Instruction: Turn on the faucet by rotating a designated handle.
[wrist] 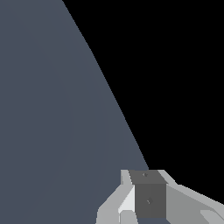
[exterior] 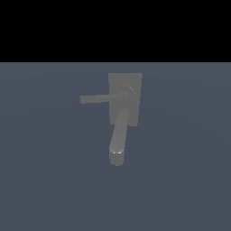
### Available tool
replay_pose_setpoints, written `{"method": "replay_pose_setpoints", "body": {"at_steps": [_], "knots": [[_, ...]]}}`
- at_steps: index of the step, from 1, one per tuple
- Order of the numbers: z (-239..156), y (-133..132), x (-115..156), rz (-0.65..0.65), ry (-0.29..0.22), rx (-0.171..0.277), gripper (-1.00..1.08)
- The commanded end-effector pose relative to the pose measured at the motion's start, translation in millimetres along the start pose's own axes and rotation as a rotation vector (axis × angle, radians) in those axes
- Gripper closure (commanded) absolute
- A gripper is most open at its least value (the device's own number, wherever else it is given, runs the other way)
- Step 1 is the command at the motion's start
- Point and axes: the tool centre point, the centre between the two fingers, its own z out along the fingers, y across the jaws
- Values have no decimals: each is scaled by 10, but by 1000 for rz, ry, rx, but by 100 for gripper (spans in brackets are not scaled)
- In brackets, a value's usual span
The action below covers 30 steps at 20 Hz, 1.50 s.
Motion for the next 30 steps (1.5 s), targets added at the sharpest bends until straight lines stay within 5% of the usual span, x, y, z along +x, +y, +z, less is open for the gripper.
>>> {"method": "replay_pose_setpoints", "body": {"at_steps": [1,8,15,23,30], "knots": [[-219,82,142,-5,68,-98,108],[-858,65,534,-65,250,-355,108],[-1433,-328,910,-191,425,-583,108],[-1821,-1221,1260,-418,607,-791,108],[-1791,-2293,1409,-684,739,-910,108]]}}
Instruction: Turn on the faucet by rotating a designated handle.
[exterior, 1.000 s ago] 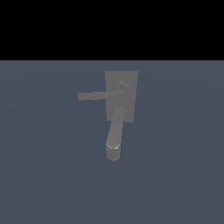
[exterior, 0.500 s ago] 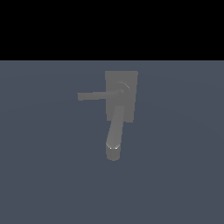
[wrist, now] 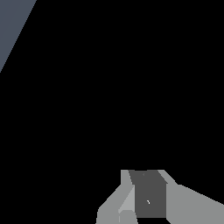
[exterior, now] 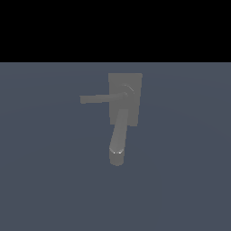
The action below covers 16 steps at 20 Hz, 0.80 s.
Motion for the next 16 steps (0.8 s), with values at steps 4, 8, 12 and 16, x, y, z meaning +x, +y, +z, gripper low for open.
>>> {"method": "replay_pose_setpoints", "body": {"at_steps": [4,8,12,16], "knots": [[-335,-649,613,-184,170,-32,108],[-604,-1278,952,-325,294,-25,108],[-898,-2010,1172,-469,417,6,108],[-1215,-2802,1251,-613,536,59,108]]}}
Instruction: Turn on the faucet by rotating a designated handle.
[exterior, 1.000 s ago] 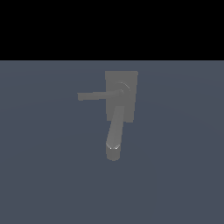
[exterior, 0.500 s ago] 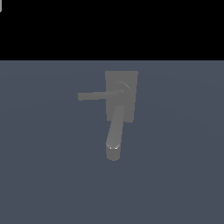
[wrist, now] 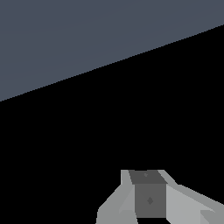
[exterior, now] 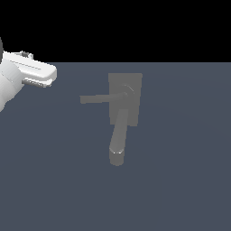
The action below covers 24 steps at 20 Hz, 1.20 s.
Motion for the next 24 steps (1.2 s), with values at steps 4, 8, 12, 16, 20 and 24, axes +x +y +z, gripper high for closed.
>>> {"method": "replay_pose_setpoints", "body": {"at_steps": [4,8,12,16,20,24], "knots": [[-223,-828,669,-158,165,79,108],[-396,-1314,961,-239,252,132,108],[-544,-1672,1141,-294,314,173,108],[-655,-1914,1247,-330,356,203,108],[-701,-2004,1288,-343,372,214,108],[-690,-2024,1266,-345,367,215,108]]}}
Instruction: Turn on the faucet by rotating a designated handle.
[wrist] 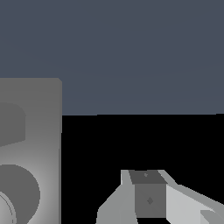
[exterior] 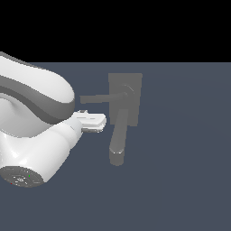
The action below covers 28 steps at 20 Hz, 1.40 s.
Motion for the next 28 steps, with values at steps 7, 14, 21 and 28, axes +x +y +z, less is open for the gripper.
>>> {"method": "replay_pose_setpoints", "body": {"at_steps": [7,14,21,28], "knots": [[62,-270,-95,-17,-32,30,108],[60,-262,-176,-17,-32,30,108],[52,-223,-459,-17,-32,30,108],[45,-185,-749,-17,-33,31,108]]}}
